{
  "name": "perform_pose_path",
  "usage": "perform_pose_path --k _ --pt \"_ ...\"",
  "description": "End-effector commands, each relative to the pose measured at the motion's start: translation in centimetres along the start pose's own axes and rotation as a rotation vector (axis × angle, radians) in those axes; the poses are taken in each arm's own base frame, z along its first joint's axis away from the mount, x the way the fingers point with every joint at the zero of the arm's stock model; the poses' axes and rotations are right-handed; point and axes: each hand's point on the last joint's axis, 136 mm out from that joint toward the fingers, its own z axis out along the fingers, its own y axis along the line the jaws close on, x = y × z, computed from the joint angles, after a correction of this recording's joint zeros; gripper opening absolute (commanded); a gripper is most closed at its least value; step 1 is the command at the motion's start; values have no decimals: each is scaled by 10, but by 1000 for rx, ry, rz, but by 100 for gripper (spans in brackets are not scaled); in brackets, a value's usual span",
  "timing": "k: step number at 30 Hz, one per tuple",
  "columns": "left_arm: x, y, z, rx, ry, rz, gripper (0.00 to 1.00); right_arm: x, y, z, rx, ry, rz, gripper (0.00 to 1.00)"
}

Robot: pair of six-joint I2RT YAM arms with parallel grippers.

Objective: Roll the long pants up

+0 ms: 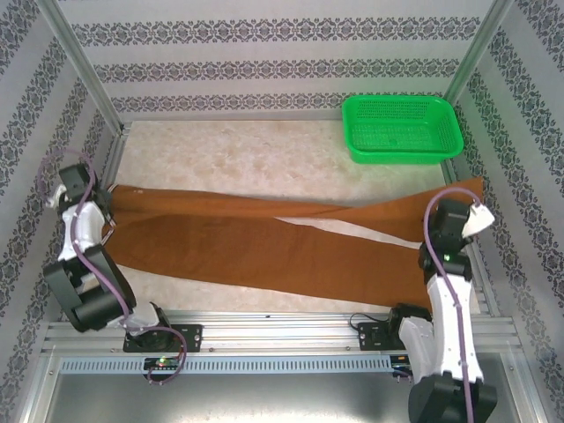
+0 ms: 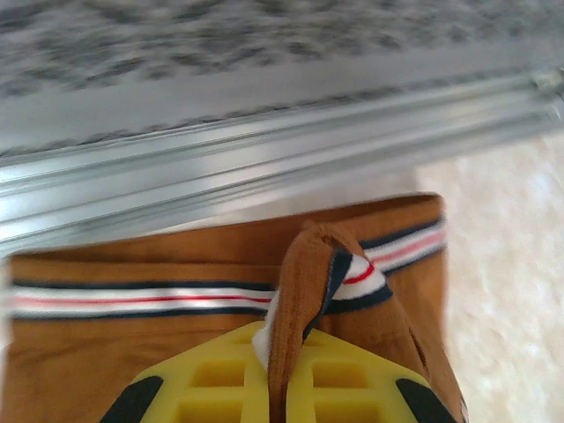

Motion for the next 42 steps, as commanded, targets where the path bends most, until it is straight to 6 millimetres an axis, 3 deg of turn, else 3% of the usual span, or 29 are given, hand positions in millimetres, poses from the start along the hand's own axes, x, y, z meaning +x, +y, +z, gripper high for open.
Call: perform_pose_path --k 1,2,3,4,5,6,7,8,9,12,16,20,22,23,24,25,26,28,31,34,36,39,42 --pt "-50 52 -21 -48 -313 -303 0 -14 -57 -16 160 -197 227 0" --pt "-49 58 -20 -64 -308 -314 0 -10 -57 -17 130 -200 258 5" --pt "-48 60 -18 -91 -284 -307 1 -7 -57 -17 101 -197 277 41" --pt "-49 59 -17 -111 -266 -305 15 -3 -57 -17 90 -188 294 70" --pt "-50 60 -14 -134 -239 -304 30 -1 -54 -17 66 -173 292 91" --pt "-51 61 -14 -157 -221 -322 39 0 -51 -17 52 -162 281 98" --pt "-52 62 -14 -165 -218 -351 58 1 -51 -17 56 -154 284 98" --pt "-55 57 -12 -137 -217 -371 83 2 -51 -15 63 -149 287 98" --pt "-57 53 -11 -119 -212 -393 100 2 -52 -14 76 -146 286 98" --pt "-62 30 -5 -63 -160 -399 100 -1 -42 -6 71 -124 246 98" --pt "-67 -3 -12 -26 -105 -328 100 -12 -3 6 -4 -66 130 98" --pt "-83 -30 -60 44 -252 -209 100 -33 55 4 -75 -48 -106 98" --pt "-79 -69 -82 196 -265 -90 99 -29 98 1 -198 0 -228 98" --pt "-70 -90 -91 264 -242 -12 89 -18 123 -1 -276 67 -287 98" --pt "-53 -117 -99 350 -192 91 64 -3 149 -5 -361 154 -352 81" --pt "-30 -137 -104 405 -122 194 36 19 175 -13 -471 265 -417 30" --pt "-9 -145 -105 408 -63 277 0 39 189 -18 -519 363 -466 0" --pt "43 -158 -107 442 66 455 0 85 208 -35 -587 575 -584 0" --pt "118 -152 -108 489 314 625 0 151 210 -69 -645 915 -744 0" --pt "185 -132 -117 524 549 774 0 207 188 -105 -628 1236 -853 0" --pt "217 -114 -126 532 644 860 0 233 175 -118 -601 1309 -917 0" --pt "250 -86 -133 524 763 933 0 267 158 -142 -603 1445 -956 0" --pt "267 -60 -125 479 829 947 0 293 141 -160 -567 1554 -1001 0"
